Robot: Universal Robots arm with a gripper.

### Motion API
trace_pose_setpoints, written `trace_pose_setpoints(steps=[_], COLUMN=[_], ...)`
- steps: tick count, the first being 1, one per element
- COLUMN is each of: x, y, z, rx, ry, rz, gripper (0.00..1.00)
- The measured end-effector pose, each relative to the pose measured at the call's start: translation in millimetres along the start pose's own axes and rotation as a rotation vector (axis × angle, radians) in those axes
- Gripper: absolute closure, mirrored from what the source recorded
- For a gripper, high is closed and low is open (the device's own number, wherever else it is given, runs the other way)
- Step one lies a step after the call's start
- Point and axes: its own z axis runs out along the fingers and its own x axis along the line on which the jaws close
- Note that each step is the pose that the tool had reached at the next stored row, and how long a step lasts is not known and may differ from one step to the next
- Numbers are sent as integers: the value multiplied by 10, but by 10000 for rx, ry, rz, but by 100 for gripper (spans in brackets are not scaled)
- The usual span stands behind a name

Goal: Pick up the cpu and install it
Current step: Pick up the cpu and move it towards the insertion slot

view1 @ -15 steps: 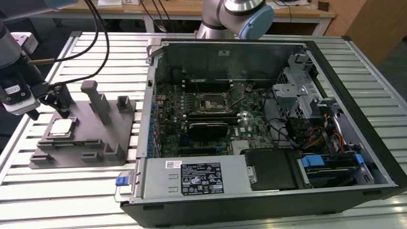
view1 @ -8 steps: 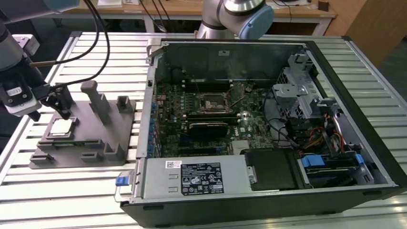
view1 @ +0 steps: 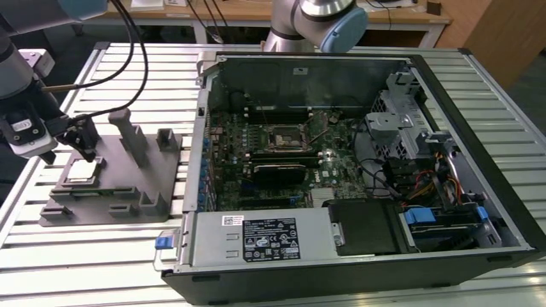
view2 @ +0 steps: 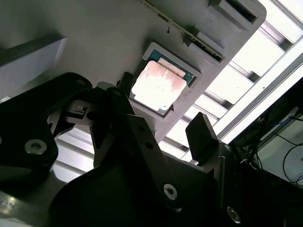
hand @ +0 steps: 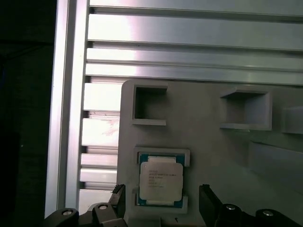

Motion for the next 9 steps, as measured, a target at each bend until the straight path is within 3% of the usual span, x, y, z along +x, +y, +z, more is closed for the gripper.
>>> trace_pose_setpoints(steps=[9], x=[1], y=[39], z=[106], rx=[0], ry=[-1], rz=[0], gripper=[28])
